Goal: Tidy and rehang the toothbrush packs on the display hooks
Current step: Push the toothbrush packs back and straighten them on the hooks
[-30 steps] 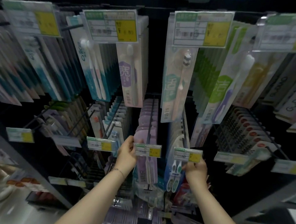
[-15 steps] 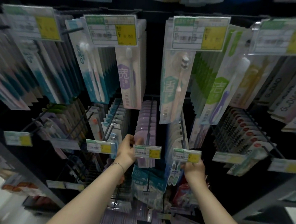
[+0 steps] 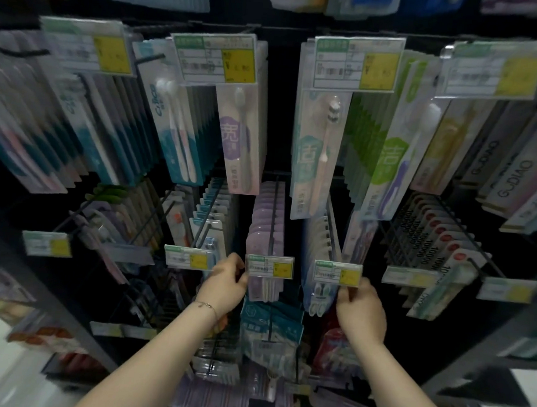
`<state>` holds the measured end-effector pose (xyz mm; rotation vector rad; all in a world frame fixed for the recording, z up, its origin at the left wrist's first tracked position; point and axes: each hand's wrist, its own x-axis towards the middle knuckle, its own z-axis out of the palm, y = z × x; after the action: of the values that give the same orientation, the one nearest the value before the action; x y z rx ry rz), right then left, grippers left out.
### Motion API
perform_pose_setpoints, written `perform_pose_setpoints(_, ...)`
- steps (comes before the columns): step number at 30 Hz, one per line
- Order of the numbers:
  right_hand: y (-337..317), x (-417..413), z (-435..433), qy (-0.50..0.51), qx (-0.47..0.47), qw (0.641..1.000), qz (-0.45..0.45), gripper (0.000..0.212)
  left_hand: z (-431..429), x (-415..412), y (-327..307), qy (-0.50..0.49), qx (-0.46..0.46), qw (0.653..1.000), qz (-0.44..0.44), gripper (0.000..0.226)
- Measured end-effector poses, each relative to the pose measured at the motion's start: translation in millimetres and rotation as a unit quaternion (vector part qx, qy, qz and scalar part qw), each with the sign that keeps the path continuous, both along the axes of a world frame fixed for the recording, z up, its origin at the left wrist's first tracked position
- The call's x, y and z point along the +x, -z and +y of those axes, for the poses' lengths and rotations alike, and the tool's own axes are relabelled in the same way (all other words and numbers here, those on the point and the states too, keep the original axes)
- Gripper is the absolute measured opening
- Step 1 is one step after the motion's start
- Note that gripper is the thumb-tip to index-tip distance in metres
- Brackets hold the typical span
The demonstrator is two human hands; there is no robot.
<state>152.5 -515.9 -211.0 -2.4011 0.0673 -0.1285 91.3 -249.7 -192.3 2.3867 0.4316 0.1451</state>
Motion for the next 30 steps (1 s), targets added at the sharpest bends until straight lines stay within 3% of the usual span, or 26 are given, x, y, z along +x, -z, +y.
perform_pose_setpoints(3,3.3,-14.0,2.6,-0.059,-0.141,0.988,-0.013,0.020,1.5,-12.6,2.1,0.029,0.084,0.996,0.028,0.015)
perform_pose_setpoints(9,-9.8,-46.8,37.3,-0.187,-0.228,0.951,-0.097,0.021,6.9,-37.2,-0.8,0.071,0.181,0.979,0.054,0.013)
perform_pose_setpoints(17,-43.5,-81.4,87.8,-0.269,-0.237,0.908,-0.219,0.020,27.1,-69.5,-18.8,0.113,0.221,0.967,0.055,0.017)
perform_pose_setpoints(30,-96.9,-113.8,168.6,-0.338,-0.181,0.899,-0.212,0.027,83.5,-120.4,-59.0,0.031,0.292,0.954,-0.062,0.024)
